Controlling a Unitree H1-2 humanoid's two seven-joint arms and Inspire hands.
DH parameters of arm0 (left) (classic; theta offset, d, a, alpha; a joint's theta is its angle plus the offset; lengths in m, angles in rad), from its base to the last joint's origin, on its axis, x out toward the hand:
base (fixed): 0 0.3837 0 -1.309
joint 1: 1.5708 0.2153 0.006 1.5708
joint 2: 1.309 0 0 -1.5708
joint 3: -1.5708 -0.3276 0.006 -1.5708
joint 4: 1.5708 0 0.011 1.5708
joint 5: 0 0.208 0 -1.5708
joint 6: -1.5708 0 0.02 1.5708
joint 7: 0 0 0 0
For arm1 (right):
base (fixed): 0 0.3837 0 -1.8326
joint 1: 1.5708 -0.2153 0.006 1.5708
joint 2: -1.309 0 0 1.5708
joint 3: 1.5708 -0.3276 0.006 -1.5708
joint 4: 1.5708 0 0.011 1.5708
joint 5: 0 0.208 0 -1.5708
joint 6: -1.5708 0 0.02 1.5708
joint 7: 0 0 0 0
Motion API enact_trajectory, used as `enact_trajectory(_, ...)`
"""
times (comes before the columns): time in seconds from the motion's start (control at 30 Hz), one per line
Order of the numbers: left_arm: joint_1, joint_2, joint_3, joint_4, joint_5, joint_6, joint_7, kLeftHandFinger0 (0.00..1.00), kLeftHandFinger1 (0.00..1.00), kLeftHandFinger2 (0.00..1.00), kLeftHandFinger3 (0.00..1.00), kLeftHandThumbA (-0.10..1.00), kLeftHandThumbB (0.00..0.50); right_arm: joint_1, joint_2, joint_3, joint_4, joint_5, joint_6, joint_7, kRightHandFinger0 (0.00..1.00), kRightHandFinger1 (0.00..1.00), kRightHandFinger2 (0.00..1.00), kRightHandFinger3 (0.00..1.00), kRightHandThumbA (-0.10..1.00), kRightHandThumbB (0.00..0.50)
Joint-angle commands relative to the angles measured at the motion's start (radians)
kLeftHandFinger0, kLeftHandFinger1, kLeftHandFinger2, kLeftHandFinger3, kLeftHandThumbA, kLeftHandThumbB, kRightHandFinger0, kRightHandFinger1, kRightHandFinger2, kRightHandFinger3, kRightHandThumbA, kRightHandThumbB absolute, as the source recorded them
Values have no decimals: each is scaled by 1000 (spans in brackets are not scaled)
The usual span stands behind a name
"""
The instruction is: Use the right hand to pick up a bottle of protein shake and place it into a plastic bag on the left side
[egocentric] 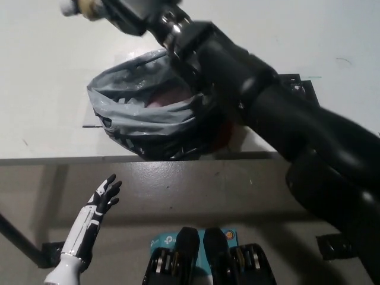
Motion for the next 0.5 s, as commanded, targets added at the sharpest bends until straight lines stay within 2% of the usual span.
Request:
enact_trajectory(0.0,-27,24,-9,-36,-7,-7,-27,1000,1000,1000,1000,1000,29,-76,22,8,12,-93,-39,-114,0,0,180,131,-100,330)
enact_trajectory(0.03,-27,24,-9,-37,-6,-6,-26,1000,1000,1000,1000,1000,29,-75,24,7,15,-93,-41,-115,0,0,188,134,-100,334)
enact_trajectory(0.1,-28,25,-10,-46,-5,4,-27,1000,1000,1000,1000,1000,27,-58,35,-16,25,-74,-52,-96,0,0,200,214,-100,349)
enact_trajectory(0.13,-27,25,-11,-50,-7,7,-30,1000,1000,1000,1000,1000,22,-43,43,-34,32,-58,-63,-85,0,0,192,214,-100,370)
enact_trajectory(0.2,-31,24,-13,-45,-22,-1,-37,1000,1000,1000,1000,997,21,-22,54,-59,40,-38,-79,-58,0,0,210,143,-100,376)
enact_trajectory(0.3,-35,24,-15,-50,-24,8,-39,1000,1000,1000,1000,993,32,-1,66,-84,52,-25,-91,-31,0,0,277,193,-100,368)
enact_trajectory(0.37,-39,26,-17,-49,-8,4,-36,1000,1000,1000,1000,1000,38,22,80,-116,61,3,-82,28,0,10,330,197,-100,329)
enact_trajectory(0.4,-43,25,-18,-49,0,4,-33,1000,1000,1000,1000,1000,34,34,91,-144,68,30,-51,124,76,185,557,400,41,308)
enact_trajectory(0.43,-43,25,-18,-49,0,4,-33,1000,1000,1000,1000,1000,34,34,91,-144,68,30,-51,124,76,185,557,400,41,308)
enact_trajectory(0.47,-46,25,-19,-48,1,7,-33,1000,1000,1000,1000,1000,44,40,97,-166,71,46,-15,244,224,365,758,725,304,296)
